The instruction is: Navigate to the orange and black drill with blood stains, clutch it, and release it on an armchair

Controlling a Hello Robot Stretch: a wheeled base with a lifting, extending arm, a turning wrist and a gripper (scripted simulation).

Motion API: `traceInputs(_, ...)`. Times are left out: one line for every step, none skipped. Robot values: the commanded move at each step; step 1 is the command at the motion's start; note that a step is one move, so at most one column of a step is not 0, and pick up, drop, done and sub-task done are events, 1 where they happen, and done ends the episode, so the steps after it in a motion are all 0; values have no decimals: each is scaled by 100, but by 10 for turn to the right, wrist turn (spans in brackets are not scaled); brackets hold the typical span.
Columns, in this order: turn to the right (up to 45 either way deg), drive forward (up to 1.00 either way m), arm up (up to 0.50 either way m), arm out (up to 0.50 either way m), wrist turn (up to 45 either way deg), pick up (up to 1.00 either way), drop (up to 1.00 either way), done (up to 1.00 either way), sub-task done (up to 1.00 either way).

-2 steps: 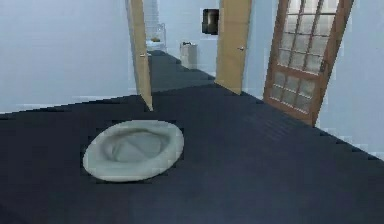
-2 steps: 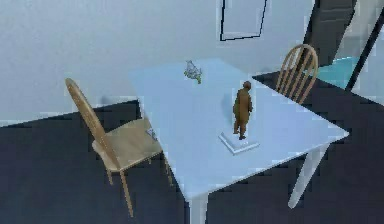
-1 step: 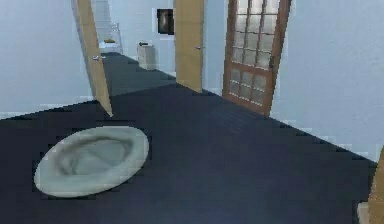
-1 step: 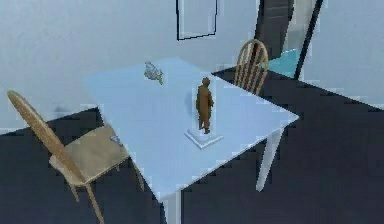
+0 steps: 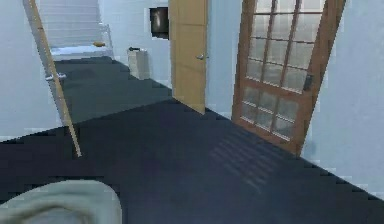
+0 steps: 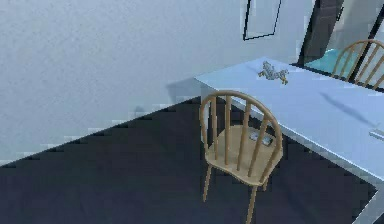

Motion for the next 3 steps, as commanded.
traceInputs(30,0,0,0,0,0,0,0,0)
traceInputs(0,100,0,0,0,0,0,0,0)
traceInputs(-240,0,0,0,0,0,0,0,0)
